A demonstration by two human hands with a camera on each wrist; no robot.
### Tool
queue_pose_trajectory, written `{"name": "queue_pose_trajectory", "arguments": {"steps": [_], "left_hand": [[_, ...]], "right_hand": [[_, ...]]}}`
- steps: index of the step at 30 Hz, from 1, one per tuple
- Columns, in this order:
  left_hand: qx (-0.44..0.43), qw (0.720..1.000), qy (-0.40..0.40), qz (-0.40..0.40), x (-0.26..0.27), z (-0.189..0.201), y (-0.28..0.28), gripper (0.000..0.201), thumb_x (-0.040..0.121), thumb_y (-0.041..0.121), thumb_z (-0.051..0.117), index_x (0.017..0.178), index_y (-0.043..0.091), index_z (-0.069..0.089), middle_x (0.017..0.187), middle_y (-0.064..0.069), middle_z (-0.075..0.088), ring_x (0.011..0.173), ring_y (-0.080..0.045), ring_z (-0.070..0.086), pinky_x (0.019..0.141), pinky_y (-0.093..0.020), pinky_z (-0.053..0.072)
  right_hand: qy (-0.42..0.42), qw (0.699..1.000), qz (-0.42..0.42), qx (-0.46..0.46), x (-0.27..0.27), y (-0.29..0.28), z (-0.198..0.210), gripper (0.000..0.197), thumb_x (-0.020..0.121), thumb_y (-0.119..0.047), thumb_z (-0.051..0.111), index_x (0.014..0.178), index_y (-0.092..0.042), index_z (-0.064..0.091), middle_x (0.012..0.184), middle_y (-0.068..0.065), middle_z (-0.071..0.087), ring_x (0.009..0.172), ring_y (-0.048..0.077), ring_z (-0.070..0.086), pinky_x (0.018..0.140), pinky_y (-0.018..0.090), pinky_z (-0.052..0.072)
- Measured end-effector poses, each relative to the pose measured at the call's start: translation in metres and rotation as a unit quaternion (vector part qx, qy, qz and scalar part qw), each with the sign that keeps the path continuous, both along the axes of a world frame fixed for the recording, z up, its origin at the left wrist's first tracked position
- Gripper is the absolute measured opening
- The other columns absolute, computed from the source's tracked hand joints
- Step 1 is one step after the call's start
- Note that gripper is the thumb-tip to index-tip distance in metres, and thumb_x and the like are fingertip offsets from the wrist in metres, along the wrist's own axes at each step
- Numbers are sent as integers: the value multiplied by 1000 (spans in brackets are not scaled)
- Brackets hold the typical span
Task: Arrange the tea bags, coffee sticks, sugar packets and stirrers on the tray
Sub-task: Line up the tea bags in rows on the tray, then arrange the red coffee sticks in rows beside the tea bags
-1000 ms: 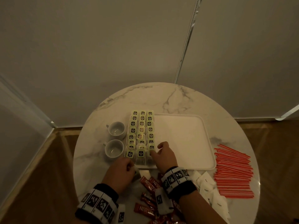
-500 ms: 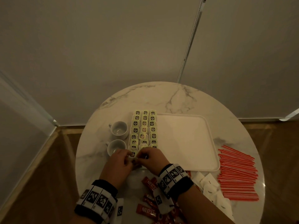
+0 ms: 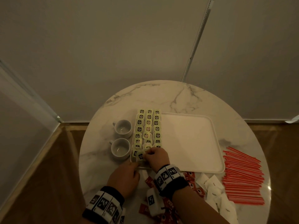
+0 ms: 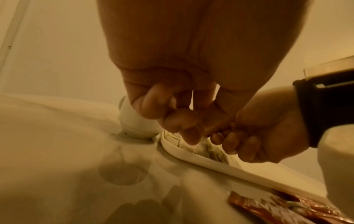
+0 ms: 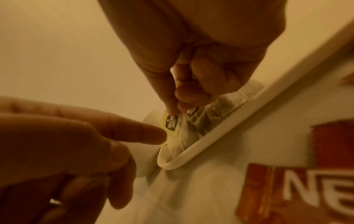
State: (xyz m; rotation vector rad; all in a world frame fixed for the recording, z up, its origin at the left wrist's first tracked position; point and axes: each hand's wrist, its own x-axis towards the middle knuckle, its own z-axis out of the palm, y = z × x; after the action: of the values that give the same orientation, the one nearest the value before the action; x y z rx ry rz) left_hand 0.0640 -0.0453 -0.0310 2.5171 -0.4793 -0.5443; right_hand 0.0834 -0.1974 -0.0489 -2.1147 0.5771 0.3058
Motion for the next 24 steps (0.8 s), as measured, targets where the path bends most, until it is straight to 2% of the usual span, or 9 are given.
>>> {"name": "queue_pose_trajectory", "arguments": {"steps": [4, 9, 12, 17, 19, 21, 24], "left_hand": [[29, 999, 12, -10, 1, -3, -3, 45, 92, 26, 43, 134, 40, 48, 132, 9, 55, 112, -12, 55, 88, -25, 47], [68, 997, 25, -21, 1, -9, -6, 38, 91, 30, 43, 128, 31, 53, 122, 3, 60, 105, -13, 58, 88, -31, 50], [72, 997, 35, -17, -2, -9, -7, 43, 91, 29, 44, 134, 33, 48, 115, 1, 63, 99, -16, 60, 85, -31, 51], [69, 997, 41, -18, -7, -8, -9, 54, 94, 29, 44, 145, 36, 30, 108, 0, 62, 96, -15, 60, 82, -28, 50], [60, 997, 42, -21, -9, -6, -9, 53, 94, 29, 45, 145, 34, 31, 111, 0, 61, 98, -15, 59, 84, -27, 49], [39, 998, 42, -20, -10, -5, -9, 51, 94, 29, 45, 143, 35, 34, 110, 1, 61, 97, -14, 59, 85, -27, 49], [-11, 999, 32, 3, -14, -3, -8, 44, 94, 28, 46, 137, 36, 44, 98, 6, 60, 85, -9, 57, 81, -25, 49]], "right_hand": [[-4, 998, 9, -64, -1, 2, 1, 6, 83, -23, 62, 78, -23, 59, 91, 0, 66, 83, 14, 58, 78, 26, 49], [-12, 992, 52, -118, 0, 1, 5, 5, 87, -21, 60, 85, -20, 55, 96, 2, 66, 90, 19, 58, 77, 27, 45], [-13, 987, 75, -142, 1, -1, 5, 9, 87, -22, 59, 92, -13, 60, 98, 5, 65, 91, 22, 59, 80, 30, 48], [-14, 990, 69, -124, -2, -9, 9, 11, 87, -27, 62, 86, -16, 61, 96, 4, 66, 90, 21, 59, 79, 31, 49], [-31, 992, 48, -112, -8, -21, 14, 14, 86, -32, 65, 83, -18, 62, 89, 0, 65, 86, 18, 59, 76, 30, 49], [-54, 992, 49, -106, -18, -39, 22, 14, 86, -33, 65, 87, -19, 65, 85, -3, 64, 82, 15, 59, 74, 26, 48], [-6, 979, 150, -141, -48, -68, 32, 19, 90, -29, 60, 107, -23, 65, 99, -5, 61, 90, 12, 57, 80, 23, 47]]}}
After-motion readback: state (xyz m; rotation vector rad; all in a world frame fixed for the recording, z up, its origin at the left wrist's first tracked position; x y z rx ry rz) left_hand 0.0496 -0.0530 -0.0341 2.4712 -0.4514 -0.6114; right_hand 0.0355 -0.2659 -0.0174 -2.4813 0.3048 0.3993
